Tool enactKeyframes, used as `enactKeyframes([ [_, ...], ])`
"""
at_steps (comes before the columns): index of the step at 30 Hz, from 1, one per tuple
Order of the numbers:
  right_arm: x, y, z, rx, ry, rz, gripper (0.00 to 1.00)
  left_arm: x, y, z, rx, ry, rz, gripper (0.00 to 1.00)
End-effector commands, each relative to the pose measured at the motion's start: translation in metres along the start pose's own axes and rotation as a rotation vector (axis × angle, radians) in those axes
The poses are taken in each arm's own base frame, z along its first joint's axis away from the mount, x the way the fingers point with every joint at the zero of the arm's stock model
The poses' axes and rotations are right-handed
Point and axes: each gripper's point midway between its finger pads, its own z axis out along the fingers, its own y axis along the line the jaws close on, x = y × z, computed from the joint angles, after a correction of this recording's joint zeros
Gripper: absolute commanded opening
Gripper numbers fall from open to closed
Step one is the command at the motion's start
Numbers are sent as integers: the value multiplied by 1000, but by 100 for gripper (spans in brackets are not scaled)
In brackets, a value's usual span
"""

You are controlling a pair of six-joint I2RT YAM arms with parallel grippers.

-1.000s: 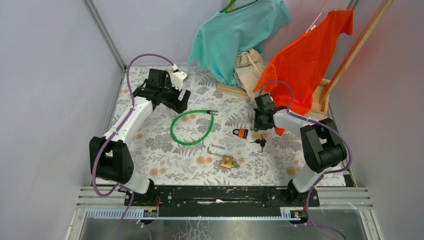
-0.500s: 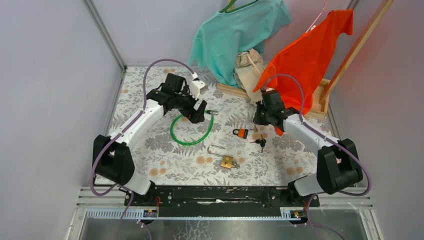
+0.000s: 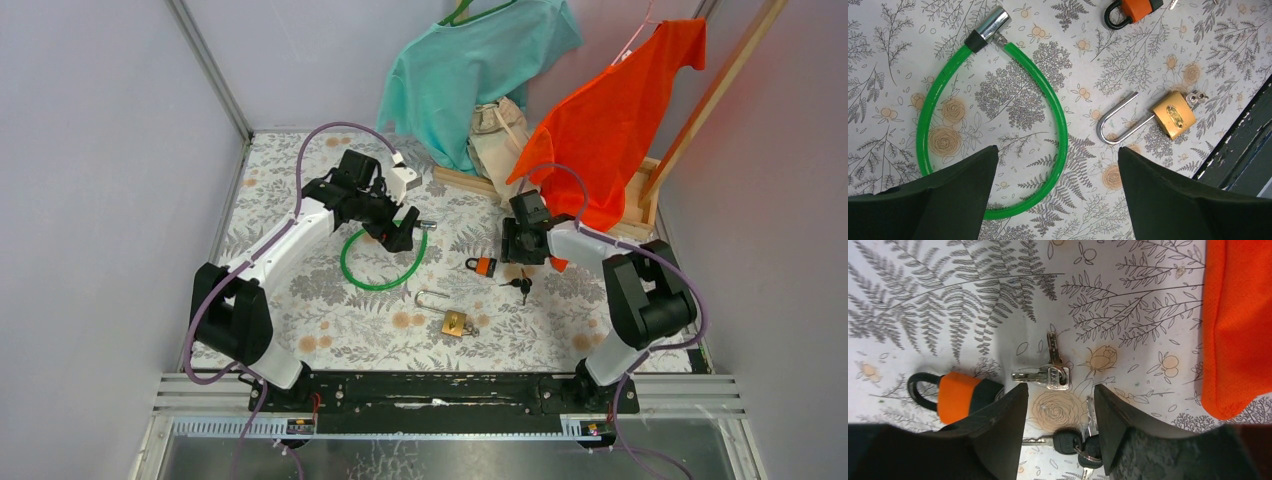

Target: Unlock with the key

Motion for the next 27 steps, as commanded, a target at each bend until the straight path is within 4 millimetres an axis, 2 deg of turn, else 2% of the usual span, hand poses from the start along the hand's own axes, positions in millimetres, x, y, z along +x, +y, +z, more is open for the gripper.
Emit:
enactKeyframes([
  [1, -12, -1, 6, 25, -38, -16, 57, -11, 1, -14, -31, -26, 24, 95],
  [5, -6, -3, 17, 40, -12, -27, 54, -12, 3, -15, -40, -27, 35, 95],
  [8, -6, 0, 21, 29, -13, -29, 48, -13, 3, -14, -42, -27, 34, 95],
  [12, -8, 4, 24, 10, -3, -37, 46, -13, 4, -14, -47, -24, 40, 95],
  [18, -6, 11, 28, -24, 15, -40, 21, -12, 7, -14, -61, -19, 47, 94],
  [22, -4, 11, 27, -27, 19, -39, 11, -13, 9, -16, -71, -21, 57, 94],
  [25, -5, 12, 25, -34, 16, -38, 0, -14, 9, -17, -74, -25, 64, 94],
  [27, -8, 16, 20, -56, 4, -38, 0, -15, 9, -17, -74, -26, 61, 94],
])
